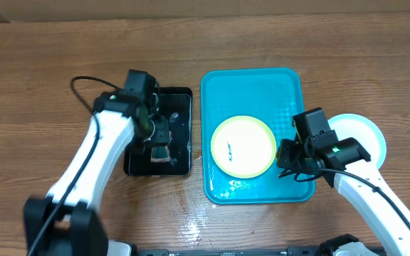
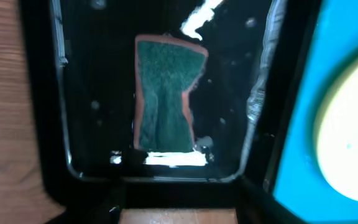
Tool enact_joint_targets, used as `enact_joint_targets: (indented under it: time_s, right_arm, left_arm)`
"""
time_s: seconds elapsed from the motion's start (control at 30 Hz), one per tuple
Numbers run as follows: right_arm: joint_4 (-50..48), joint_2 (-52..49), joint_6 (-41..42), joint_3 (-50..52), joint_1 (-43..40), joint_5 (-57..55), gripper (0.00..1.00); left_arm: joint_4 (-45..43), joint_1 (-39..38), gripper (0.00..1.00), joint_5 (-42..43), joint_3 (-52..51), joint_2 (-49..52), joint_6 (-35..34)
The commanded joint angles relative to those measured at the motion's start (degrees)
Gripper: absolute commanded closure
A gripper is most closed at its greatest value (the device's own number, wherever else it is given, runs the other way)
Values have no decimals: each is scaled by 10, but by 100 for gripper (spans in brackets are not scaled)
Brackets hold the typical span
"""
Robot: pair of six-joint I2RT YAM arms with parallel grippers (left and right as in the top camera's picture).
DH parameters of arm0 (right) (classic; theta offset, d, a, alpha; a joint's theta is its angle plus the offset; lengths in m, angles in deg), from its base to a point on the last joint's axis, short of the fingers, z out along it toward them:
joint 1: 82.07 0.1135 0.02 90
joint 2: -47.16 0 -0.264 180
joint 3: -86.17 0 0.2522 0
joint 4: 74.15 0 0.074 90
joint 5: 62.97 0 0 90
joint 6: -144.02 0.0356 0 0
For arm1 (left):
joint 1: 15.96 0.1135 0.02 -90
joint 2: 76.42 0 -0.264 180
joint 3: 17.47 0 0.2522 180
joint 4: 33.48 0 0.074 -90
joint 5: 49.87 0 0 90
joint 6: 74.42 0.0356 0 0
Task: Clean dirty plates on tray and stack at the side
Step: 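Grasp the sponge in the black tray with the left gripper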
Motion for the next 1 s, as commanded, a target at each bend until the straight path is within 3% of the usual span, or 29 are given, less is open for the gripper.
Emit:
enact_joint_targets:
  time_s: [0.0, 0.4, 0.5, 0.67, 0.83, 0.97]
  right_arm:
    - [-1, 5, -3, -12, 1, -6, 64]
    - [8, 5, 28, -12, -18, -59, 64]
    - [5, 5, 44, -12, -45, -59, 58]
    - [7, 5, 44, -11, -92, -54, 54]
    - [-13, 2, -47, -3, -92, 8, 53]
    - [-27, -13, -48, 12, -92, 11, 53]
  left_arm:
    - [-14, -2, 47, 2, -3, 67, 0]
    - [-51, -2, 79, -1, -3, 162, 4]
    - [-55, -2, 96, -1, -3, 162, 9]
    - [-42, -1, 96, 0, 1, 161, 16]
    - [0, -1, 96, 0, 36, 158, 21]
    - [36, -2, 96, -1, 76, 145, 28]
